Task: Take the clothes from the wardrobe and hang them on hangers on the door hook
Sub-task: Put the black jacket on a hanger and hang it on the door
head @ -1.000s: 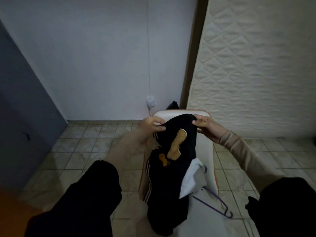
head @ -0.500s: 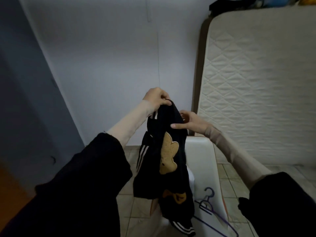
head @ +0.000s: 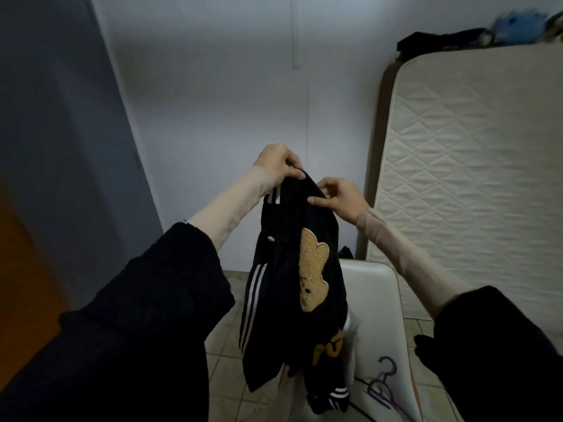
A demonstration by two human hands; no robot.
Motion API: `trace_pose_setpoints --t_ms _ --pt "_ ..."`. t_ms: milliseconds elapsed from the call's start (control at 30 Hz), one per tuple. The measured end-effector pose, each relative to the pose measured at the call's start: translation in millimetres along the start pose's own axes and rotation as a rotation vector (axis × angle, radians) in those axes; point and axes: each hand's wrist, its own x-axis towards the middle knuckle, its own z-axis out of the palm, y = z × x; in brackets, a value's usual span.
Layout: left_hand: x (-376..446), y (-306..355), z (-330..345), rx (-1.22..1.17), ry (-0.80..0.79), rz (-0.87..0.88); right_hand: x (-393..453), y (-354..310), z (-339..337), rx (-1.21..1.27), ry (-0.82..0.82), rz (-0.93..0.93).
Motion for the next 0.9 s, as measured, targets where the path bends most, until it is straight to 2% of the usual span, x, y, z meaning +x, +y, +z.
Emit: trace_pose_setpoints --t_ms 133,233,333,500,600,667,733,833,900 --pt "0.6 -4.8 -12.2 -0.009 0.101 -0.014 -20.3 18.4 18.4 0.010 -0.114 0.079" --pt "1.0 -8.4 -26.2 -0.019 0.185 -0.029 -37.2 47.6 33.3 0.048 -0.181 0.227" --pt "3.0 -9.6 -39.2 -0.052 0.274 -0.046 -51.6 68.1 50.2 -0.046 -0.293 0.318" --pt "-0.6 -17.7 -53.9 -0.034 0.319 -0.093 -48.0 75.9 57.1 -0.036 -0.187 0.309" --pt "-7.3 -33.5 -62.6 0.037 0.342 -0.149 -36.6 74.8 37.5 0.044 -0.003 0.305" --pt "-12.2 -50.5 -68.3 0.096 0.320 -0.253 -25.5 70.9 17.4 0.069 0.132 0.283" --pt "-16.9 -66.1 -70.8 0.180 0.224 -0.392 -11.0 58.8 -4.6 0.031 0.180 0.197" --pt "-30.0 -76.1 -60.8 0.410 0.057 -0.528 6.9 26.2 -32.7 -0.077 0.118 0.035" --pt "-34.5 -78.0 -49.0 0.457 -0.024 -0.524 15.9 3.0 -42.4 -0.108 0.041 -0.032"
